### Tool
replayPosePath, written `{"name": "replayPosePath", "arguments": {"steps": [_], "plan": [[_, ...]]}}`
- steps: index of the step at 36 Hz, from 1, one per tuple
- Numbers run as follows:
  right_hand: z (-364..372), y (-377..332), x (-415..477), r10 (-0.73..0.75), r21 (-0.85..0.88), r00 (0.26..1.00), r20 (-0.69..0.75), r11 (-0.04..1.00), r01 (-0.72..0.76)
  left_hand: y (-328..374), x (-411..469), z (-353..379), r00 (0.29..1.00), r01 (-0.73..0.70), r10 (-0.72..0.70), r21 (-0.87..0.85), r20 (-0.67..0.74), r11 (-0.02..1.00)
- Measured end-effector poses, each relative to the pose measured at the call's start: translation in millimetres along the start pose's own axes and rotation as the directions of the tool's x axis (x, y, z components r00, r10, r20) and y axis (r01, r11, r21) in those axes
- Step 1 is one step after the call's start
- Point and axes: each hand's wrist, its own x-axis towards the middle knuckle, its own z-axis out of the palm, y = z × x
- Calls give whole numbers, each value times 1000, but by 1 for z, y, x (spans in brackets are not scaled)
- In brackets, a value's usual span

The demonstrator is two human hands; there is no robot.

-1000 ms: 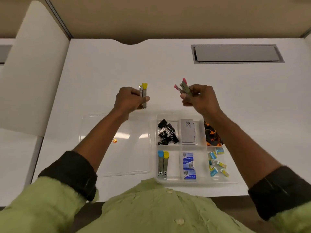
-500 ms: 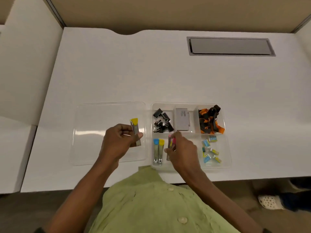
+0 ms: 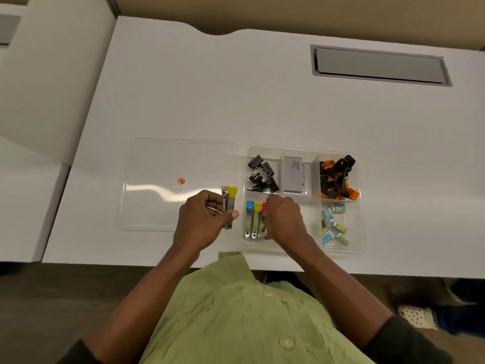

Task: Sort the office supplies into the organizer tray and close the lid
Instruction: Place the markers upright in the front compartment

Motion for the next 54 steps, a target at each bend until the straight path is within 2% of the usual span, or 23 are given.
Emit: {"name": "replayPosePath", "arguments": {"steps": [3, 6, 8, 10, 12, 14, 15, 16, 20, 24, 26, 28, 32, 35, 38, 41, 44, 48, 54], "plan": [[2, 2, -2, 20, 67, 997, -77, 998, -15, -3, -3, -1, 1000, 6, -6, 19, 8, 1000], [-4, 7, -10, 142, 212, 956, -256, 973, -88, 1, -7, -2, 1000, -13, 13, 29, 23, 999], [-13, 12, -16, 194, 336, 931, -308, 938, -85, 5, -11, 0, 999, -32, 30, 43, 38, 999], [-22, 17, -25, 191, 534, 946, -262, 845, -23, 9, -14, 4, 997, -55, 52, 54, 59, 997], [-30, 20, -37, 122, 742, 970, -212, 666, 78, 14, -18, 10, 994, -80, 76, 53, 81, 995], [-34, 19, -49, 40, 842, 978, -204, 516, 154, 17, -22, 17, 988, -116, 110, 55, 111, 992], [-33, 18, -53, 12, 850, 977, -214, 495, 180, 19, -24, 22, 983, -138, 130, 54, 127, 989], [-31, 16, -57, -6, 841, 973, -232, 501, 203, 20, -26, 27, 979, -159, 150, 55, 141, 986], [-17, 12, -64, 32, 711, 927, -374, 652, 265, 24, -30, 40, 963, -214, 199, 68, 181, 975], [-16, 19, -61, 125, 759, 936, -329, 625, 183, 24, -28, 43, 947, -241, 222, 56, 234, 969], [-19, 24, -58, 160, 748, 924, -346, 642, 169, 23, -27, 43, 955, -249, 225, 113, 194, 962], [-23, 29, -54, 184, 695, 904, -387, 703, 154, 22, -25, 42, 969, -243, 223, 261, 104, 934], [-27, 34, -41, 170, 554, 922, -348, 831, 56, 19, -17, 38, 982, -162, 187, 472, -6, 866], [-23, 32, -32, 112, 390, 961, -252, 921, -5, 14, -9, 37, 989, -117, 145, 541, -9, 833], [-14, 22, -27, 33, 170, 970, -239, 985, 9, 10, -3, 38, 996, -85, 89, 575, 21, 814], [-3, 11, -25, -58, -43, 971, -234, 998, 49, 6, 1, 40, 999, -40, 19, 514, 47, 857], [-2, 4, -24, -43, -169, 973, -228, 986, 4, 3, 4, 41, 999, -1, -17, 472, 35, 881], [-7, 3, -24, -59, -190, 964, -260, 982, 9, 1, 7, 42, 999, 16, -32, 444, 28, 896], [-10, 13, -28, -272, -101, 910, -313, 962, 253, 2, 5, 42, 1000, -8, -6, 503, 26, 864]]}}
